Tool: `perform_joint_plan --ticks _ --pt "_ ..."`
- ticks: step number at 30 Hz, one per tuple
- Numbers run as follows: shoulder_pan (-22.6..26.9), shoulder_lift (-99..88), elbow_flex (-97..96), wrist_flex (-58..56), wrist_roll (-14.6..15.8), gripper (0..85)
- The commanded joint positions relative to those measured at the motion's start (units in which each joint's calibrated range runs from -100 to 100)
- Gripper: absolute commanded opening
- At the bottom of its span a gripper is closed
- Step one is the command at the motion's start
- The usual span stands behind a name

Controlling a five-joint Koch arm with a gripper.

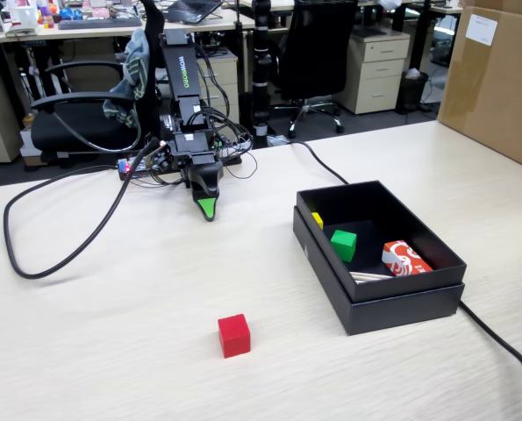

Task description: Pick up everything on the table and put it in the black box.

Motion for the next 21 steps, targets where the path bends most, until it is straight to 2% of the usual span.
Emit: perform_joint_plan --ticks 1,21 --pt "0.0 0.1 -1.1 -1.1 -0.2 49.2" --pt "0.1 0.0 -1.2 -1.3 -0.2 49.1"
